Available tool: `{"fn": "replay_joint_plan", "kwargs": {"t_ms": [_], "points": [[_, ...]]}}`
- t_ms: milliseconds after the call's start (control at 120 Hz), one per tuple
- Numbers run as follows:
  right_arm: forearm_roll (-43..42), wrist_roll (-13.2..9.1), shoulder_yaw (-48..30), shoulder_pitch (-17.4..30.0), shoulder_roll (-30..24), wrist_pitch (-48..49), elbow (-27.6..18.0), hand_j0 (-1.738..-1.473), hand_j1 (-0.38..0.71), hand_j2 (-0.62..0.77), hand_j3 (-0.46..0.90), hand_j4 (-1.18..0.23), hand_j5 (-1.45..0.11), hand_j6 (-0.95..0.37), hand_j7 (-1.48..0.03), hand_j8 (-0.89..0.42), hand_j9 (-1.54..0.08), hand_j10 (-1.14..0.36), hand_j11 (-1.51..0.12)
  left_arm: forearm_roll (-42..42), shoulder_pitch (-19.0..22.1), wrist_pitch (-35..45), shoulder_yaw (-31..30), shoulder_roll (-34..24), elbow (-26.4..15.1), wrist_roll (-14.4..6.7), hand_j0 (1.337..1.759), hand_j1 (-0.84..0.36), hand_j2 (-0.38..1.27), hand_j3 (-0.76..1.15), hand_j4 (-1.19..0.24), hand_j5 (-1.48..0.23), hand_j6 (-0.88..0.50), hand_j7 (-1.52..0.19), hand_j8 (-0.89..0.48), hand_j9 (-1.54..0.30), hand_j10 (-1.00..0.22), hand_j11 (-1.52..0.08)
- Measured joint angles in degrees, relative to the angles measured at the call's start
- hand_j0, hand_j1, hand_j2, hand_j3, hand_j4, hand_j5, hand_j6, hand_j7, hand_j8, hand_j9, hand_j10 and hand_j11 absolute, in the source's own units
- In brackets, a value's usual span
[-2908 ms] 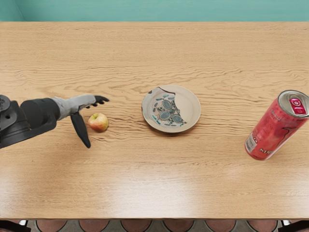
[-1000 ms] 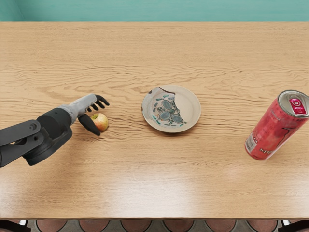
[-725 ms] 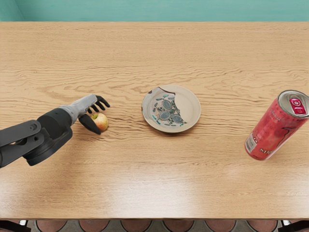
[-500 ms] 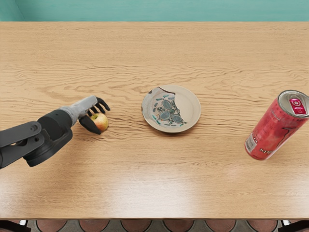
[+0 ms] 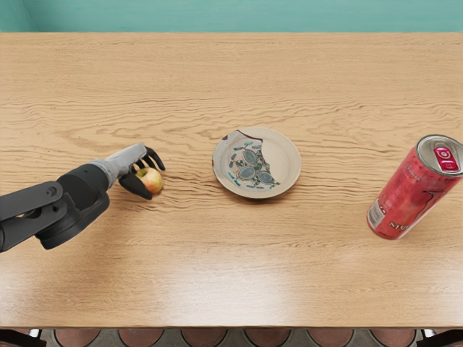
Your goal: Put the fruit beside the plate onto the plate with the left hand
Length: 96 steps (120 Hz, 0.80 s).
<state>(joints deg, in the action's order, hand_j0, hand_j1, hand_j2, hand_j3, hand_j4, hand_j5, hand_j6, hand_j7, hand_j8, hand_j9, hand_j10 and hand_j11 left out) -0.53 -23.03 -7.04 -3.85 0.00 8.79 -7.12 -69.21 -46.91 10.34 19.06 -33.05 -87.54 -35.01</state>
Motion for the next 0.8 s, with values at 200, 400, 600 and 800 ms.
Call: {"fn": "replay_joint_plan", "kwargs": {"t_ms": [200,400,600,800], "points": [[-0.1,0.0,0.0,-0.1,0.0,0.0,0.0,-1.658,-0.35,0.0,0.0,0.0,0.0,0.0,0.0,0.0,0.0,0.0,0.0,-0.1,-0.1,0.0,0.0,-0.3,0.0,0.0,1.656,-0.27,0.25,0.0,-0.58,-0.78,-0.46,-0.78,-0.45,-0.77,-0.59,-0.77],[-0.1,0.0,0.0,-0.1,0.0,0.0,0.0,-1.658,-0.35,0.0,0.0,0.0,0.0,0.0,0.0,0.0,0.0,0.0,0.0,-0.1,-0.3,0.0,0.0,-0.5,0.0,0.0,1.655,-0.26,0.29,0.0,-0.63,-0.85,-0.47,-0.84,-0.45,-0.84,-0.64,-0.84],[0.0,0.0,0.0,-0.4,0.0,0.0,0.0,-1.658,-0.35,0.0,0.0,0.0,0.0,0.0,0.0,0.0,0.0,0.0,0.0,0.2,-2.3,-0.2,0.2,-0.6,-0.4,0.0,1.655,-0.26,0.34,0.0,-0.67,-0.91,-0.46,-0.9,-0.45,-0.9,-0.65,-0.9],[0.0,0.0,0.0,-1.0,0.0,0.0,0.0,-1.658,-0.35,0.0,0.0,0.0,0.0,0.0,0.0,0.0,0.0,0.0,0.0,0.5,-6.7,-0.7,0.8,-1.1,-2.1,0.0,1.654,-0.28,0.35,0.0,-0.7,-0.96,-0.43,-0.93,-0.41,-0.94,-0.62,-0.94]]}}
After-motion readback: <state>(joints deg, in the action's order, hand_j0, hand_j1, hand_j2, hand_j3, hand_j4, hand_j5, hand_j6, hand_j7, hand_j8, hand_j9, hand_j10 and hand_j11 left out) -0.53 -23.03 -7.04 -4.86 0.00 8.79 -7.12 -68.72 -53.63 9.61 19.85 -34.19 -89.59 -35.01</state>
